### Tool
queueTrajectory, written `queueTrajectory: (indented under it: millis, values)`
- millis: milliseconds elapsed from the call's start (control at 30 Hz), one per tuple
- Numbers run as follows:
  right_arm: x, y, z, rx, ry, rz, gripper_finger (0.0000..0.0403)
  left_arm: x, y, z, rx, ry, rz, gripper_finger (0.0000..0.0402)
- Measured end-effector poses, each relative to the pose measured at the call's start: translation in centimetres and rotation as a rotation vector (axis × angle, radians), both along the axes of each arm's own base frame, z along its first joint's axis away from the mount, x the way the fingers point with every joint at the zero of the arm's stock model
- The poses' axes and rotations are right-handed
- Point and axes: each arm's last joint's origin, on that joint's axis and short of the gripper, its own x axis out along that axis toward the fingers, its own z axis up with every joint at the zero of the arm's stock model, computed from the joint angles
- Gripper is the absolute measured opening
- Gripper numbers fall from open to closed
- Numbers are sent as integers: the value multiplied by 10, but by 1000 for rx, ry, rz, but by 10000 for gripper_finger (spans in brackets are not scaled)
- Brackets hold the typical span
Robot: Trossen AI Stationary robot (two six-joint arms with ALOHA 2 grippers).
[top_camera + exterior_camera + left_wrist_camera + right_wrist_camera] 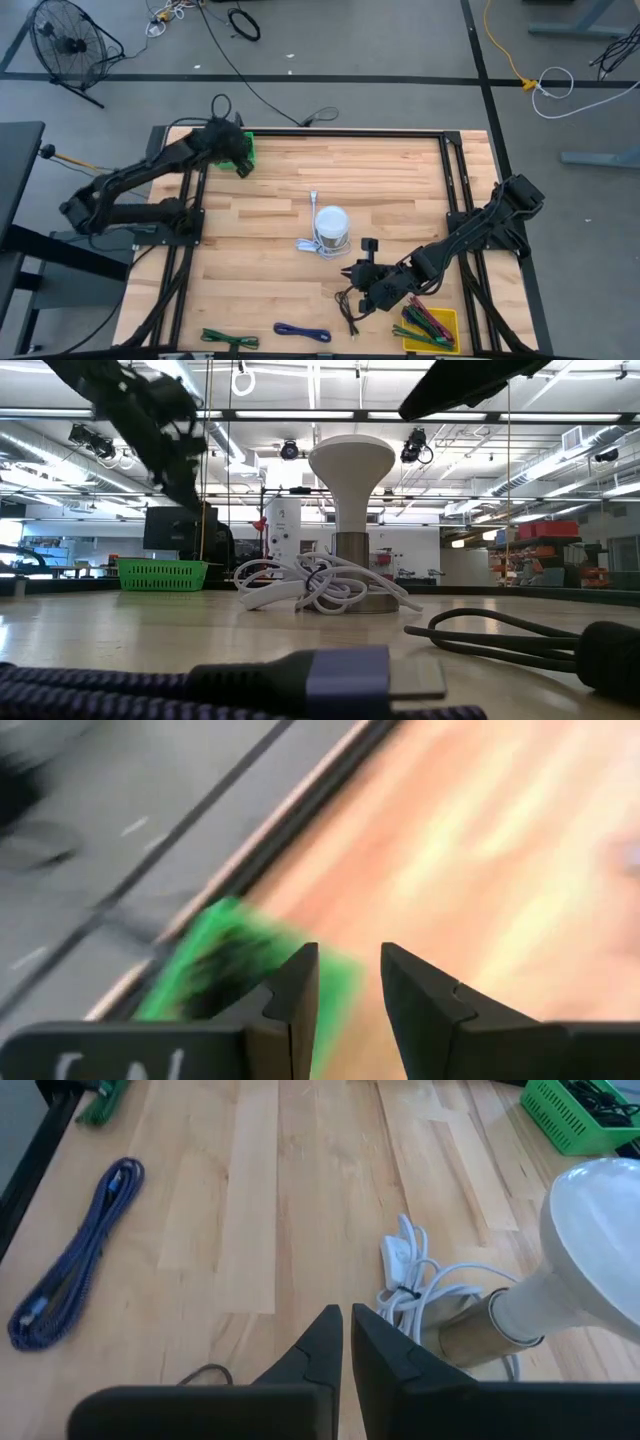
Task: Pick & Place USB Port
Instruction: Put the plain black charger cable into the green basket
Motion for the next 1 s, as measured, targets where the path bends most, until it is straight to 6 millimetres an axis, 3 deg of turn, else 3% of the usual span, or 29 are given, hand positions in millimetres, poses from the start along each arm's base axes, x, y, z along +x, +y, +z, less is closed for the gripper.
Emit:
queueTrajectory:
  millis: [200, 333, 500, 667, 867, 1000]
  values:
    - [2, 1, 2, 20, -30, -1, 27, 2, -49, 32, -228, -387, -296, 117]
    - [3, 0, 2, 20, -30, -3, 27, 2, -79, 45, -375, -510, -449, 117]
    - [6, -1, 5, 41, -59, -11, 27, 7, -110, 52, -442, -553, -554, 117]
    - [10, 4, 9, 118, -99, 44, 27, 16, -135, 54, -394, -553, -585, 117]
    - [6, 24, 16, 370, -76, 267, 27, 23, -155, 50, -322, -524, -581, 117]
    - [-2, 40, 20, 480, -103, 252, 29, 29, -167, 48, -313, -515, -596, 117]
